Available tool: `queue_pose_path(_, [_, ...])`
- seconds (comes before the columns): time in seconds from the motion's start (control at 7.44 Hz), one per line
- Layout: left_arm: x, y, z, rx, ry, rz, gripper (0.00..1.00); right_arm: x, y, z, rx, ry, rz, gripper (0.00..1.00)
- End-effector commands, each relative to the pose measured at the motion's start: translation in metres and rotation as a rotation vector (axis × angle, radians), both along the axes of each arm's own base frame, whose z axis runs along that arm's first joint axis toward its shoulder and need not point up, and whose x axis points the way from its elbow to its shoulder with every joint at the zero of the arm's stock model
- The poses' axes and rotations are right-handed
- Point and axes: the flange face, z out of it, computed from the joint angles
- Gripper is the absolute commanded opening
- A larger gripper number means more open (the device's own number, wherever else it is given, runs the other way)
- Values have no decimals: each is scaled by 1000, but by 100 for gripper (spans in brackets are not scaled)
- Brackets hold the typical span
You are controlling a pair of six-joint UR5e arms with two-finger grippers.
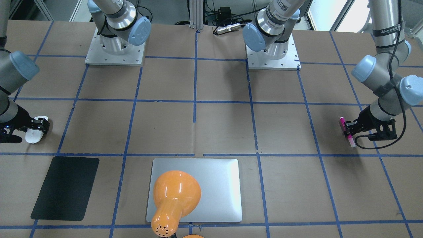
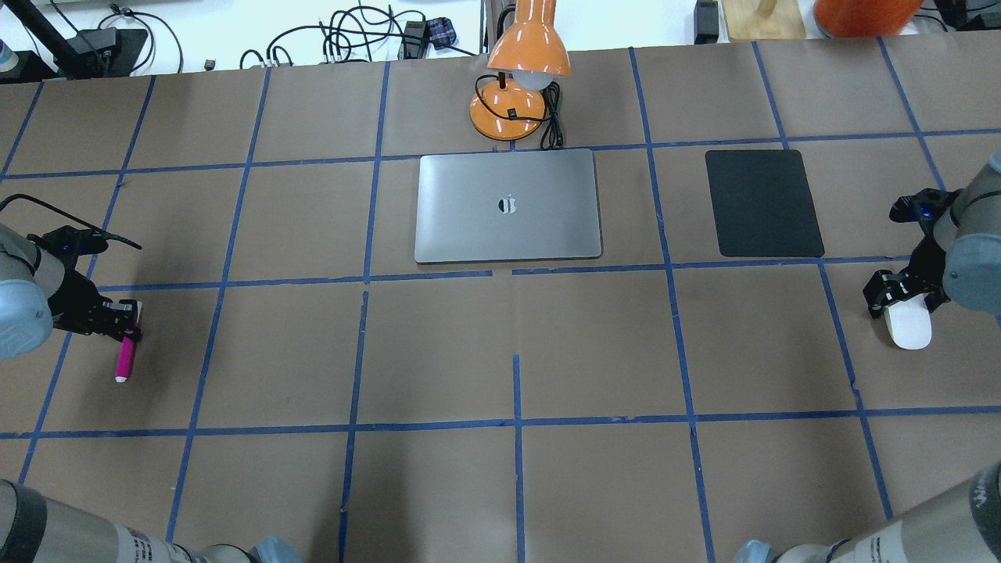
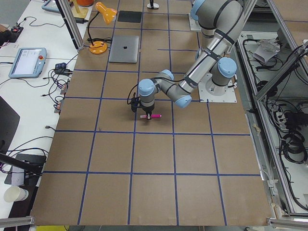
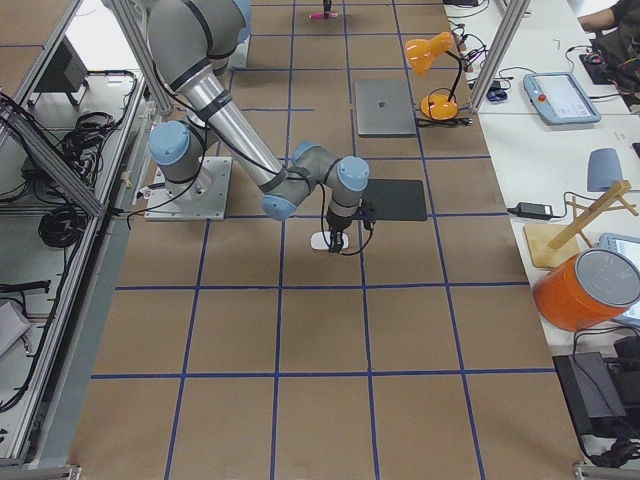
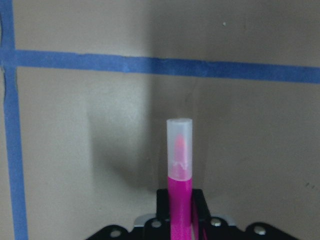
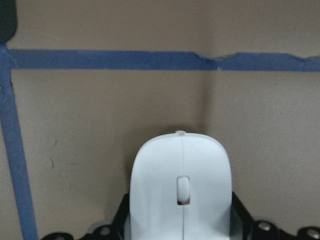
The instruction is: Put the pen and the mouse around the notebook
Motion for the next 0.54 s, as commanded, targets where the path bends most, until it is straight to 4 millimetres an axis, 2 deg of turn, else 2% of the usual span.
queue_pose_path(0.0, [-8,-8,26,21,4,147,0,26,-19,35,-66,8,-44,22])
queue_pose_path(0.13, [-26,-17,46,60,23,213,0,67,-48,54,-72,-3,-18,22])
queue_pose_path(0.27, [-58,-27,68,103,40,323,0,107,-81,80,-85,-15,-71,19])
queue_pose_path(0.4, [-93,-37,86,97,19,432,0,147,-128,91,-98,-31,-44,19])
